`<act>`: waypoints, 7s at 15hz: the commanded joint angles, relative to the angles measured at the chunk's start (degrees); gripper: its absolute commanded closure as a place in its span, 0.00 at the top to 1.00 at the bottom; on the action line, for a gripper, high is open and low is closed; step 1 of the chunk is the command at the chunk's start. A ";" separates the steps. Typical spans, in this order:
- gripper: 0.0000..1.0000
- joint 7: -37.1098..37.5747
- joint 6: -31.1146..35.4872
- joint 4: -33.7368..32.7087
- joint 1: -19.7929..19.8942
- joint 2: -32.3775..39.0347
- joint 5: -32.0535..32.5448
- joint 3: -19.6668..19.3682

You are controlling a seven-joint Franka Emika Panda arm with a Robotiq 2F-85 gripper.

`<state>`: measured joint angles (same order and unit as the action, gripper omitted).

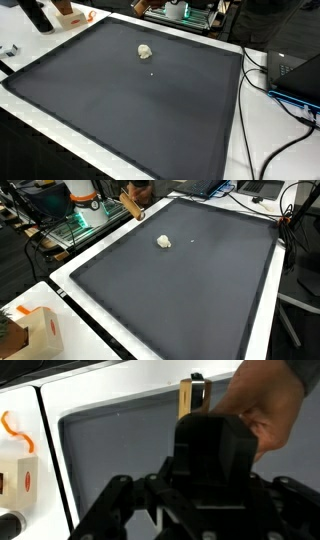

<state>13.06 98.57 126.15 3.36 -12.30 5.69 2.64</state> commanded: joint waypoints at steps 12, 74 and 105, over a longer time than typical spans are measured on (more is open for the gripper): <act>0.49 0.08 1.14 -0.49 -0.69 0.53 0.89 -0.74; 0.24 -51.48 17.00 9.09 14.22 16.75 -50.88 -19.33; 0.24 -2.61 16.19 0.01 8.48 15.92 -37.04 -15.11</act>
<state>2.71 115.52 127.17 13.32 5.68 -35.64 -13.49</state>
